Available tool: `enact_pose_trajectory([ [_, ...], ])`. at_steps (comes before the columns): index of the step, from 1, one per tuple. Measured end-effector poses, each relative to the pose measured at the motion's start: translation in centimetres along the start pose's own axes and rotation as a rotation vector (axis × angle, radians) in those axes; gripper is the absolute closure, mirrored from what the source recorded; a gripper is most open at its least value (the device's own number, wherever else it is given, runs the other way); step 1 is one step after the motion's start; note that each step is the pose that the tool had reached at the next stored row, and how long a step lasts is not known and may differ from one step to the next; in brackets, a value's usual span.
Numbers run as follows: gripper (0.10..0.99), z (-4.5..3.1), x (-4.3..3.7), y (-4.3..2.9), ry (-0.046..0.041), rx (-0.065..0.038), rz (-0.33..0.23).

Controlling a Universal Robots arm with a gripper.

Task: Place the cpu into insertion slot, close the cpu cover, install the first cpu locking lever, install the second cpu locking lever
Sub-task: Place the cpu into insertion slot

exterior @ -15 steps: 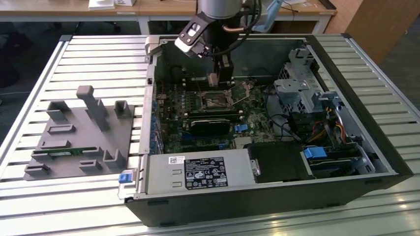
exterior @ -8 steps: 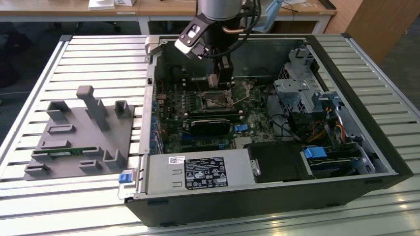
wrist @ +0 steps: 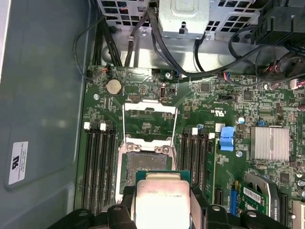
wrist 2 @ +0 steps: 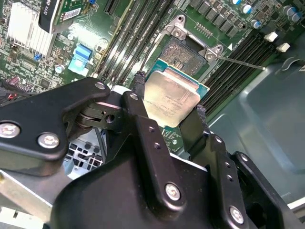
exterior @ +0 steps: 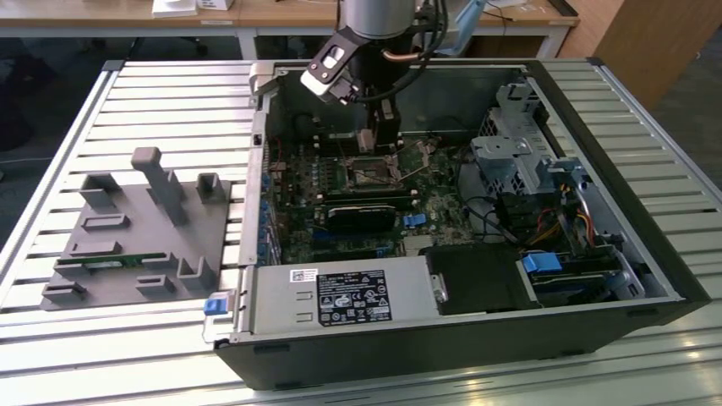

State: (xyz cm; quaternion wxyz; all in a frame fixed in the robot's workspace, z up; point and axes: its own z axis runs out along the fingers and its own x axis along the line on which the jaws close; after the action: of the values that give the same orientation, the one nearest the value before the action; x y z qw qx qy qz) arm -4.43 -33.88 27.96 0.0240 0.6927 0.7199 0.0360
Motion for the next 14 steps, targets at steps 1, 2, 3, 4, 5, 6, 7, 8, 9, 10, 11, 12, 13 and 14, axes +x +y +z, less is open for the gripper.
enact_pose_trajectory([
  [1,0.545,0.07,0.00,-0.01,0.0000,0.000,0.000],
  [2,0.545,0.13,0.00,-0.01,0.0000,0.000,0.000],
  [3,0.545,0.18,0.00,-0.01,0.0000,0.000,0.000],
  [4,0.545,0.23,0.00,-0.02,0.0001,0.000,0.000],
  [5,0.545,0.28,0.00,-0.02,0.0000,0.000,0.000],
  [6,0.545,0.33,0.00,-0.03,0.0001,0.000,0.000],
  [7,0.545,0.36,0.00,-0.03,0.0001,0.000,0.000],
  [8,0.545,0.38,-0.01,-0.03,-0.0001,0.000,0.000],
  [9,0.545,0.41,-0.01,-0.04,-0.0001,0.000,0.000],
  [10,0.545,0.44,-0.01,-0.04,0.0000,0.000,0.000],
  [11,0.545,0.46,-0.01,-0.04,0.0000,0.000,0.000],
  [12,0.545,0.48,-0.01,-0.04,0.0001,0.000,0.000],
  [13,0.545,0.49,-0.01,-0.04,0.0000,0.000,0.000],
  [14,0.545,0.52,-0.01,-0.04,0.0000,0.000,0.000],
])
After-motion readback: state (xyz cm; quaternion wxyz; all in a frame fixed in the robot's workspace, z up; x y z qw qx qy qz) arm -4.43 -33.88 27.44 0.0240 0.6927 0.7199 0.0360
